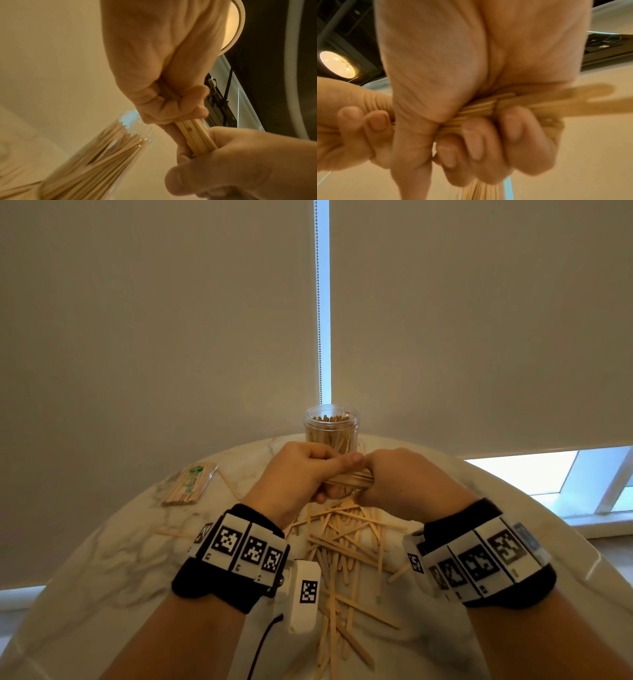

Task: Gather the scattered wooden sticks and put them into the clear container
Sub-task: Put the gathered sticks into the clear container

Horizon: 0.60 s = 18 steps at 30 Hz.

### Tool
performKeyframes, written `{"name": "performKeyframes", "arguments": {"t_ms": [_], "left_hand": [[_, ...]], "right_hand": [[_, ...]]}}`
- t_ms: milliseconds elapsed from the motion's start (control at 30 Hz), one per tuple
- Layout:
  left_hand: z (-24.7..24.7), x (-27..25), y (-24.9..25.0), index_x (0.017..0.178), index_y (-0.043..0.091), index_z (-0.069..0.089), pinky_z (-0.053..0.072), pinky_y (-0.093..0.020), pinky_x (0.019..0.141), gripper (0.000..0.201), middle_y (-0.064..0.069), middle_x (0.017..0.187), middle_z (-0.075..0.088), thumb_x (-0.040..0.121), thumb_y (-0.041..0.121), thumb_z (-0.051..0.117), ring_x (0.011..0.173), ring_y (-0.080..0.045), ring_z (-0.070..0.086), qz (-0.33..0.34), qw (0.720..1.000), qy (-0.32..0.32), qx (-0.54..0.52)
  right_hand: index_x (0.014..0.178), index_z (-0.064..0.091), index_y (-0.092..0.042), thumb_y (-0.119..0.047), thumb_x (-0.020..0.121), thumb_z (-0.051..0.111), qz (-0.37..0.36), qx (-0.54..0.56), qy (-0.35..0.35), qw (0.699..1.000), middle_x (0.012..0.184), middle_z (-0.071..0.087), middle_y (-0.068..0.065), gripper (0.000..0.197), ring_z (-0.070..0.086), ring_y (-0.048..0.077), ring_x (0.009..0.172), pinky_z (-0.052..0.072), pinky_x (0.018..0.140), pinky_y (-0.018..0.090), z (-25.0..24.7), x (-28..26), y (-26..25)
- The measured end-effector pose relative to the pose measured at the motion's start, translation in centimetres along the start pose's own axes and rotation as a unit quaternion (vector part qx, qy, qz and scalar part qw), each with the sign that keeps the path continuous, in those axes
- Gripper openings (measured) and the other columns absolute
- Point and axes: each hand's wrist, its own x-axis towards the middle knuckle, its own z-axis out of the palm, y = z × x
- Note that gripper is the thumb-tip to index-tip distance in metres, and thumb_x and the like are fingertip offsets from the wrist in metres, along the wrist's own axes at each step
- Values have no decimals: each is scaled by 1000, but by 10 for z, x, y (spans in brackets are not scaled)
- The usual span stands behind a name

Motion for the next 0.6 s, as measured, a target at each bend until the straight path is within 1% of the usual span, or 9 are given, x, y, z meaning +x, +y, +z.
{"name": "performKeyframes", "arguments": {"t_ms": [100,167,200,333,400,433,500,533,600], "left_hand": [[2,4,-2,88,0,75,39,-18,42,31,-12,70,64,81,31,79,48,-10,50,-2,999,34,-24],[0,5,-3,87,0,74,39,-17,42,29,-10,70,64,81,28,79,48,-9,50,-12,997,55,-48],[-2,6,-4,86,0,74,40,-16,42,28,-9,69,63,81,27,79,48,-9,49,-15,996,68,-60],[-16,8,-7,89,1,72,39,-14,41,30,-5,67,59,81,29,79,49,-9,48,-28,989,108,-100],[-18,8,-6,93,0,72,39,-14,40,30,-4,68,60,83,28,78,49,-8,48,-43,985,106,-130],[-16,8,-5,95,-1,71,39,-14,40,30,-3,68,60,84,27,77,48,-8,48,-47,984,103,-139],[-9,7,-2,98,0,72,42,-16,41,29,-4,68,62,89,27,72,49,-9,51,-47,984,100,-138],[-6,6,-1,97,2,72,44,-17,42,27,-4,69,64,92,28,68,50,-10,53,-45,985,103,-134],[-2,5,3,95,4,72,47,-19,44,27,-7,72,67,96,29,62,51,-13,57,-43,985,100,-133]], "right_hand": [[103,67,-30,-42,81,74,-13,14,23,1000,83,65,-8,26,61,14,76,44,64,28,-4,-1,0],[92,59,-31,-46,79,76,-26,21,52,998,77,61,-10,25,58,13,73,40,61,28,-9,-4,-1],[90,56,-32,-47,78,77,-29,26,63,997,76,59,-11,29,57,11,72,40,60,27,-12,-5,0],[106,52,-33,-49,72,83,-5,79,83,993,89,62,-11,49,59,9,80,51,70,31,-22,-8,14],[111,51,-33,-47,70,85,-7,133,72,988,93,62,-12,55,59,5,82,51,71,27,-24,-8,16],[108,52,-35,-45,71,86,-17,157,64,985,91,62,-14,51,59,2,80,49,68,22,-23,-8,14],[89,53,-41,-43,72,86,-38,166,64,983,79,60,-18,37,56,-4,69,38,58,13,-20,-9,6],[79,51,-41,-42,73,85,-41,154,75,984,72,58,-18,34,54,-5,64,33,55,11,-19,-9,3],[67,48,-39,-43,75,83,-34,120,100,987,64,55,-16,36,51,-2,59,29,51,14,-18,-7,3]]}}
